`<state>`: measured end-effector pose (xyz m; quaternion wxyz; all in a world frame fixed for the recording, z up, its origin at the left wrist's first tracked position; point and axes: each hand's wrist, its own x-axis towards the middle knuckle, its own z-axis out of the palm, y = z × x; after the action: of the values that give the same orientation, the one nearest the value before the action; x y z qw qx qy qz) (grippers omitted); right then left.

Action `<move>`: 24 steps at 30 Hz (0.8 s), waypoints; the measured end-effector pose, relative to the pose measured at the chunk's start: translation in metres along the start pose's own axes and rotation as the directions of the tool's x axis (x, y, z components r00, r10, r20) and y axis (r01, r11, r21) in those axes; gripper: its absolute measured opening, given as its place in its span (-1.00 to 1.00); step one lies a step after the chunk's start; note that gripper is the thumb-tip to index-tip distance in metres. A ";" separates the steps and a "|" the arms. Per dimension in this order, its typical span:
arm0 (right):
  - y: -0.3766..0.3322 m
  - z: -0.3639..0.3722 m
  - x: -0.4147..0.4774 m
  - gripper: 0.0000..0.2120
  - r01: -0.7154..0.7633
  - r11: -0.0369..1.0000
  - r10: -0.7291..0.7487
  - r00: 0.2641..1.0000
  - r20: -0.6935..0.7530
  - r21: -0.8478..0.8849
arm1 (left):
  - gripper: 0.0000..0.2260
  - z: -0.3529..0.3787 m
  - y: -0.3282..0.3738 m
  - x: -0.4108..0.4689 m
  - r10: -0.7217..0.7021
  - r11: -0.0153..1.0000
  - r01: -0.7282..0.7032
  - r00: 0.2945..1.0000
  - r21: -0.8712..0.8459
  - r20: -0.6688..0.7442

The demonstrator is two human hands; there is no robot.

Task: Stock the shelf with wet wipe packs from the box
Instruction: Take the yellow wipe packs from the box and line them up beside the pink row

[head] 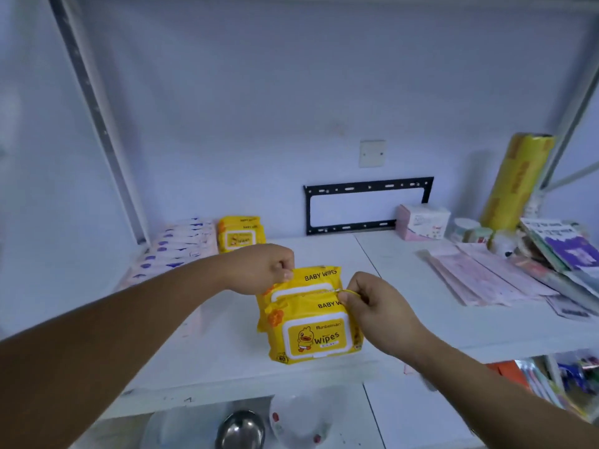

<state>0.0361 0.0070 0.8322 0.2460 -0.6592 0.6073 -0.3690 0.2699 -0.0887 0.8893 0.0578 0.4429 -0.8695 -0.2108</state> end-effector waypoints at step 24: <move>0.029 0.181 0.260 -0.79 -0.201 0.977 0.198 0.979 0.050 0.064 | -0.92 -0.041 -0.247 0.161 -0.162 0.987 0.162 0.987 0.022 0.006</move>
<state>0.1578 -0.2750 0.7491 0.3175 -0.5939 0.6520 -0.3484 0.3693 -0.3572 0.8096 0.0323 0.5120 -0.8330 -0.2073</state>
